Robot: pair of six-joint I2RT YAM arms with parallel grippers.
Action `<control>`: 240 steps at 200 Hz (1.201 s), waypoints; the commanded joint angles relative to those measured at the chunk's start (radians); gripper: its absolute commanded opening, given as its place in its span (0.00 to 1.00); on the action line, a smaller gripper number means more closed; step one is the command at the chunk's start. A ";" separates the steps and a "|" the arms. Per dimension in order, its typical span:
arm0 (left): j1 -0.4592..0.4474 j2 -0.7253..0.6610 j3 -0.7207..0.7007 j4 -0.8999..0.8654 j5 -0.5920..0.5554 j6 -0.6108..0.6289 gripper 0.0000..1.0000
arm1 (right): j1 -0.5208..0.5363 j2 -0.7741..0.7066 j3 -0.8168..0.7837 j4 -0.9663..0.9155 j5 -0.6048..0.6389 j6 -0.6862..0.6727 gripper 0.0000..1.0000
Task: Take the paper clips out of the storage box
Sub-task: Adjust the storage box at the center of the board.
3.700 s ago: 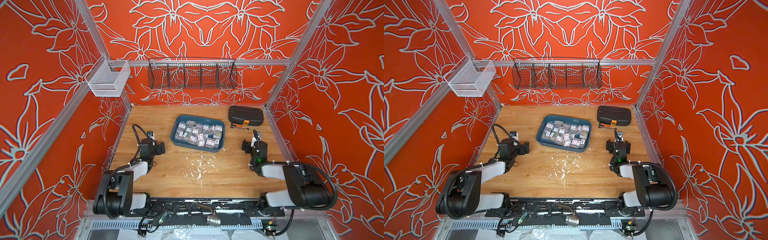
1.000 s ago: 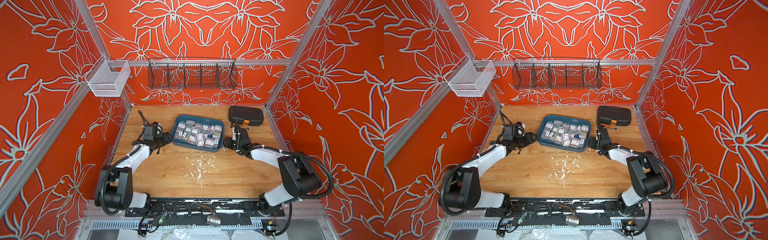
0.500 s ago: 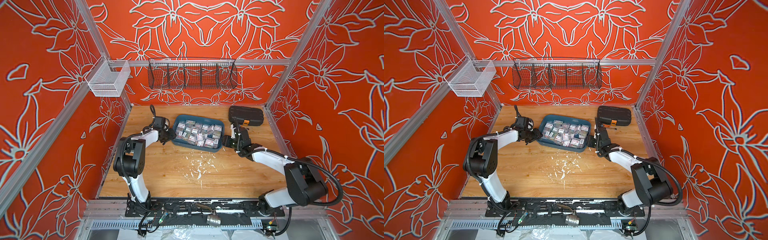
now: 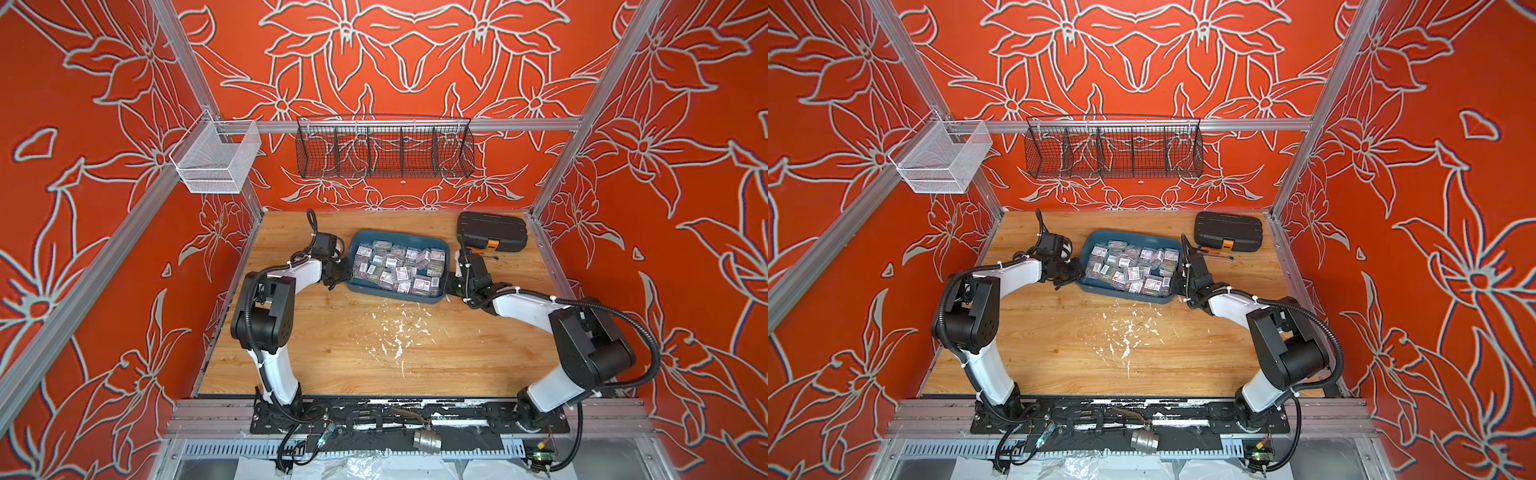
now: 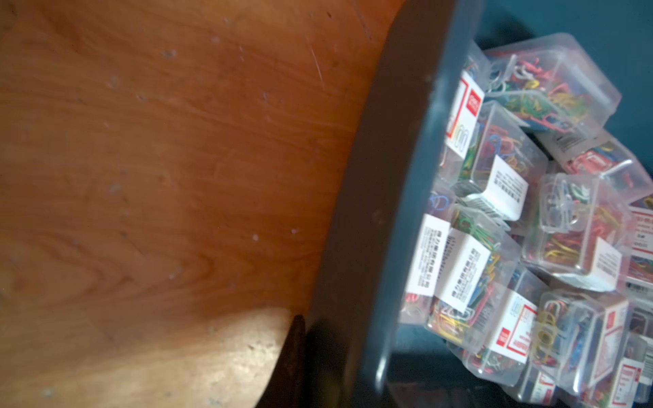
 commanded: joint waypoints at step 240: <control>-0.063 -0.719 -0.421 -0.071 -0.389 0.012 0.77 | -0.004 -0.118 0.211 -0.197 -0.056 -0.071 0.44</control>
